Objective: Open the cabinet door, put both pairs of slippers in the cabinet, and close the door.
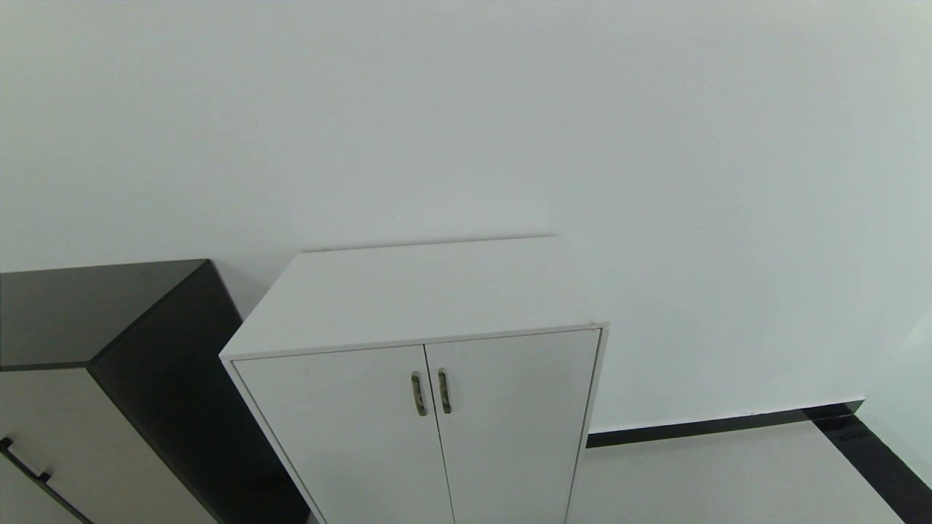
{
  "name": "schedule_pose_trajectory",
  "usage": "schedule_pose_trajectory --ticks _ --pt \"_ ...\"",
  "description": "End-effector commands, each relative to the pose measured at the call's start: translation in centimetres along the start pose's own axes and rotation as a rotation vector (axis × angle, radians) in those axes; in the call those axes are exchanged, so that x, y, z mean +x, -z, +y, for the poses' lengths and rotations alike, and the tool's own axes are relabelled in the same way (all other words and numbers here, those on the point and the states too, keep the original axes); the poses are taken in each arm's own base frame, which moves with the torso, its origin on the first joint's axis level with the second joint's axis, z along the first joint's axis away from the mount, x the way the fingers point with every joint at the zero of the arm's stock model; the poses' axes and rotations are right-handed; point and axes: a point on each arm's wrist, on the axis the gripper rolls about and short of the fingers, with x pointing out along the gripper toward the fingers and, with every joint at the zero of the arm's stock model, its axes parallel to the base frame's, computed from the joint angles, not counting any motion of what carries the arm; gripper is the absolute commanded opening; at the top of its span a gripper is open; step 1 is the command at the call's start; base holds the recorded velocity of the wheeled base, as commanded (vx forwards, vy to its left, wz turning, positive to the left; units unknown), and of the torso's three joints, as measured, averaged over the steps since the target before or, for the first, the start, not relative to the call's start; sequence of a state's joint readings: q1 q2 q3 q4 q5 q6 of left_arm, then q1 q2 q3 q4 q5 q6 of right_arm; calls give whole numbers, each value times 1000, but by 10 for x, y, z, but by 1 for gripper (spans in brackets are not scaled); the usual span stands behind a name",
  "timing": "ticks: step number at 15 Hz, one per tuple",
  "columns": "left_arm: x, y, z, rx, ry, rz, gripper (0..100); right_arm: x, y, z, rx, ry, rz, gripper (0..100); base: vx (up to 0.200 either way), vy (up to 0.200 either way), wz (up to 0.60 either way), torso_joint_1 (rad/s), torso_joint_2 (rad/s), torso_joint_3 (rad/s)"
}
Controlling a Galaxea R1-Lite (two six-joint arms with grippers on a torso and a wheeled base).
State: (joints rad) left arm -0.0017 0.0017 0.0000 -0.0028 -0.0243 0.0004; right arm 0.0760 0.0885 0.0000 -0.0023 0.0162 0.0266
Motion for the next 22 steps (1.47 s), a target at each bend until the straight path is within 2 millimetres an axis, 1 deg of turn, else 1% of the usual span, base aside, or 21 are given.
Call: schedule_pose_trajectory --ticks 1,4,7,10,11,12,13,22 --pt "0 0 0 0 0 0 0 0 0 0 -2 -18 6 0 0 0 0 0 0 0" --pt "0 0 0 0 0 0 0 1 0 -1 -2 -42 15 0 0 0 0 0 0 0" --pt "0 0 0 4 2 0 0 1 0 -1 0 46 8 0 0 0 0 0 0 0" --pt "0 0 0 7 2 0 0 1 0 -1 -26 68 20 0 0 0 0 0 0 0" --pt "0 0 0 10 5 0 0 3 -1 0 -28 137 40 0 0 0 0 0 0 0" --pt "0 0 0 12 5 0 0 1 0 0 -26 150 18 0 0 0 0 0 0 0" --pt "0 0 0 12 5 0 0 -7 3 1 -36 138 -85 0 0 0 0 0 0 0" --pt "0 0 0 7 3 0 0 -7 3 1 -27 131 -88 0 0 0 0 0 0 0"
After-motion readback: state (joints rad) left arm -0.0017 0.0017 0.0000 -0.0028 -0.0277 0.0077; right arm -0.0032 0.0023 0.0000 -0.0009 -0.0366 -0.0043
